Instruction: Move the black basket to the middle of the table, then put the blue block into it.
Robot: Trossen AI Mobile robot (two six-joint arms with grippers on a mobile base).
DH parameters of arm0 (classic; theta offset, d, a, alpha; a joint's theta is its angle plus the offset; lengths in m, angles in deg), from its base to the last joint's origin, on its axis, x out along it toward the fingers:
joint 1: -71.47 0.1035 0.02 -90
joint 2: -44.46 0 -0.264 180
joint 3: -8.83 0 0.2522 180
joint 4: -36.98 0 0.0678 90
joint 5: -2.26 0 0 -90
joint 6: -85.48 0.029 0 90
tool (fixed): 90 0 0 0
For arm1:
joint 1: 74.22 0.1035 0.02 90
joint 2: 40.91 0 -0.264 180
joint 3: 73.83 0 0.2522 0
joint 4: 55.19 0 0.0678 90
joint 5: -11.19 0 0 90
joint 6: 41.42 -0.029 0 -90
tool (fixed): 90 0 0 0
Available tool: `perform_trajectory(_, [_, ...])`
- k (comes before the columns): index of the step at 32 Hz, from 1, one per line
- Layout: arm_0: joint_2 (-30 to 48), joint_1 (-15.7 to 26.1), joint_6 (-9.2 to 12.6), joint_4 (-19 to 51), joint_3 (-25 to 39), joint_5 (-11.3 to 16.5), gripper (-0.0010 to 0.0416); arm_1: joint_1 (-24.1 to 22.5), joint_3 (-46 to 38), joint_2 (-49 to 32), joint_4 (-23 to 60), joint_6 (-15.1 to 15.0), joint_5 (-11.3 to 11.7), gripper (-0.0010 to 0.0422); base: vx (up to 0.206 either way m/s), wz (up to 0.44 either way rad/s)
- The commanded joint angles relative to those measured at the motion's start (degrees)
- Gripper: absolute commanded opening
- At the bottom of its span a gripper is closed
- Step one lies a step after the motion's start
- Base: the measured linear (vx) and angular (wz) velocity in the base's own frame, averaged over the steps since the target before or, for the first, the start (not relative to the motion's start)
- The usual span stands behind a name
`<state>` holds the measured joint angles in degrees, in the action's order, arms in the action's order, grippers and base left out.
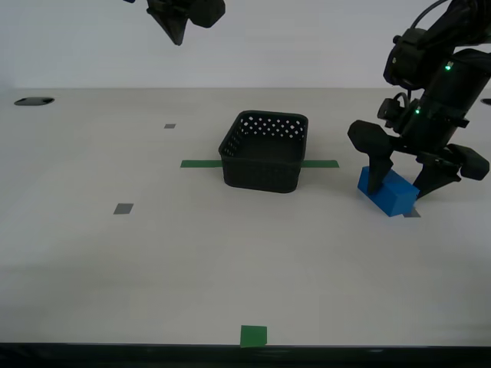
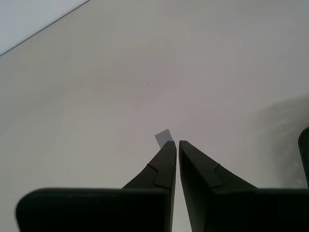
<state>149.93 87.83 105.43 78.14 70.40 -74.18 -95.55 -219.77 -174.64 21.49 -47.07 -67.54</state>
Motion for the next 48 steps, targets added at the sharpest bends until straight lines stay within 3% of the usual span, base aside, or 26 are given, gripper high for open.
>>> perform_trajectory(1, [-0.09,0.11,1.14,0.02,0.66,-0.24,0.0215,0.07,-0.02,0.04,0.07,-0.11,-0.02,0.0006,0.0,0.0])
perform_trajectory(3, [-0.09,0.11,1.14,0.0,0.72,-0.22,0.0173,0.09,-0.02,0.04,0.09,-0.13,-0.02,0.0006,0.0,0.0])
perform_trajectory(4, [-0.09,0.11,1.14,0.04,0.96,-0.2,0.0079,0.11,-0.02,0.04,0.07,-0.13,-0.02,0.0006,0.0,0.0])
perform_trajectory(6, [-0.09,0.13,0.98,0.0,1.38,-0.2,-0.0006,0.13,-0.02,0.04,0.07,-0.13,-0.02,0.0006,0.0,0.0])
perform_trajectory(10, [-0.26,0.2,0.94,0.68,2.38,0.35,-0.0004,0.28,-0.02,0.04,0.0,-0.13,-0.02,0.0006,0.0,0.0])
perform_trajectory(15, [-3.89,0.35,0.48,3.93,6.14,5.14,-0.0001,0.52,0.0,0.04,-0.63,-0.2,0.0,0.0006,0.0,0.0])
perform_trajectory(19, [-8.96,1.95,0.5,5.75,11.43,5.9,-0.0001,0.81,0.04,0.04,-0.94,-0.17,0.02,0.0006,0.0,0.0])
perform_trajectory(21, [-10.78,3.8,0.57,5.88,14.84,7.89,-0.0001,0.94,0.04,0.04,-1.16,-0.17,0.02,0.0006,0.0,0.0])
perform_trajectory(26, [-11.1,11.28,0.42,4.42,24.13,8.02,-0.0001,1.14,0.09,0.04,-1.42,-0.17,0.02,0.0006,0.0,0.0])
perform_trajectory(31, [-10.12,13.64,0.44,-1.77,22.86,7.61,-0.0001,1.38,0.11,0.04,-1.51,-0.15,0.0,0.0006,0.0,0.0])
perform_trajectory(33, [-8.39,13.64,-0.04,-2.16,22.29,7.69,-0.0001,1.42,0.13,0.04,-1.53,-0.09,-0.04,0.0006,0.0,0.0])
perform_trajectory(34, [-3.89,14.05,-1.49,-4.42,22.29,7.69,-0.0001,1.42,0.13,0.04,-1.53,-0.11,-0.02,0.0006,0.0,0.0])
perform_trajectory(40, [2.58,14.4,-1.55,-11.78,22.29,7.85,0.0,1.62,0.13,0.04,-1.29,-0.13,-0.02,0.0006,0.0,0.0])
perform_trajectory(45, [2.8,14.47,-1.51,-13.73,22.34,8.09,0.0001,1.84,0.2,0.04,-1.29,-0.13,-0.04,0.0006,0.0,0.0])
perform_trajectory(48, [2.91,14.45,-2.71,-13.84,23.04,8.13,0.0036,1.84,0.2,0.04,-1.29,-0.13,-0.04,0.0006,0.0,0.0])
